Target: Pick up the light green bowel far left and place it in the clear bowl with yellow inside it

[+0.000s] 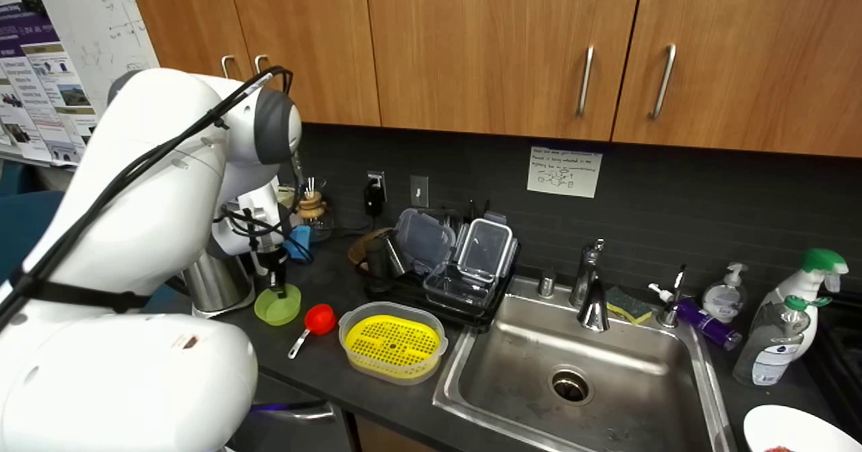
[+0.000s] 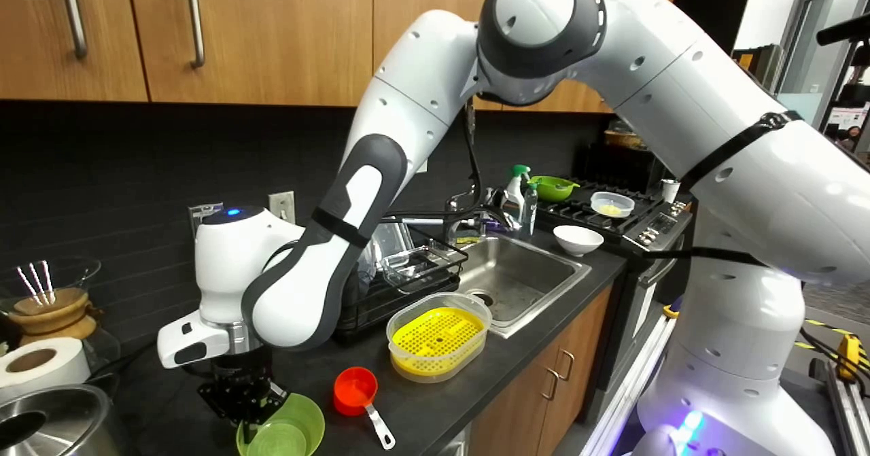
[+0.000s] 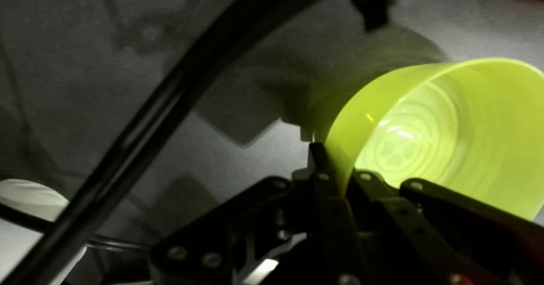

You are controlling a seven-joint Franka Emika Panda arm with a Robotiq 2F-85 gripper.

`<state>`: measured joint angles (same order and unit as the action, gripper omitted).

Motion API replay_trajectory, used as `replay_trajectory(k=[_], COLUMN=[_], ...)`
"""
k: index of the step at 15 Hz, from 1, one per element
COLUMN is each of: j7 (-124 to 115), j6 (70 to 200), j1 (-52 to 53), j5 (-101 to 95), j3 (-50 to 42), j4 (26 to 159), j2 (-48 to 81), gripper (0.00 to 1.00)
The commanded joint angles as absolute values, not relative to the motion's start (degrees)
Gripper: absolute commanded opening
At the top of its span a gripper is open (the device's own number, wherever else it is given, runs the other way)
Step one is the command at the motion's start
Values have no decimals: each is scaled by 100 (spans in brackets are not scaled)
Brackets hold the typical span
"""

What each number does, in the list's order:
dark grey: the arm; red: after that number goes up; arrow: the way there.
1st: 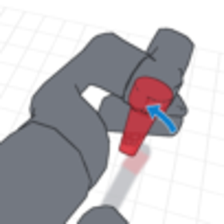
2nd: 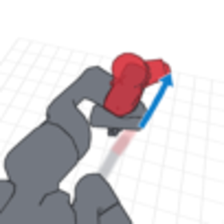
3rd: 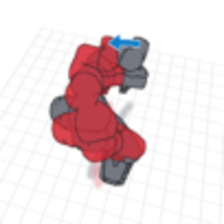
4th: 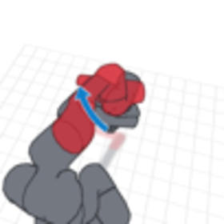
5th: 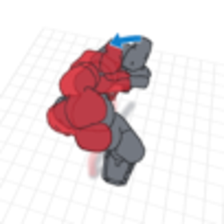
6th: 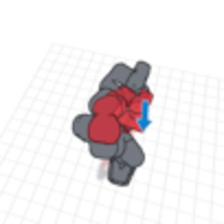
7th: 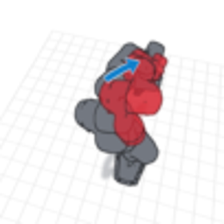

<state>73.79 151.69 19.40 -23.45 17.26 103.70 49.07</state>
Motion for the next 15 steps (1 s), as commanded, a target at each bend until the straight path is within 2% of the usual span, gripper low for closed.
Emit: replay_trajectory(k=[1, 8, 15], j7=[7207, 7174, 7029], j6=[14709, 13739, 13913], j1=[2002, 1921, 1777], j5=[-2238, -1889, -1829], j3=[1768, 2057, 2075], j4=[10580, 10621, 11038], j2=[4628, 4415, 4034], gripper=[1, 1, 1])
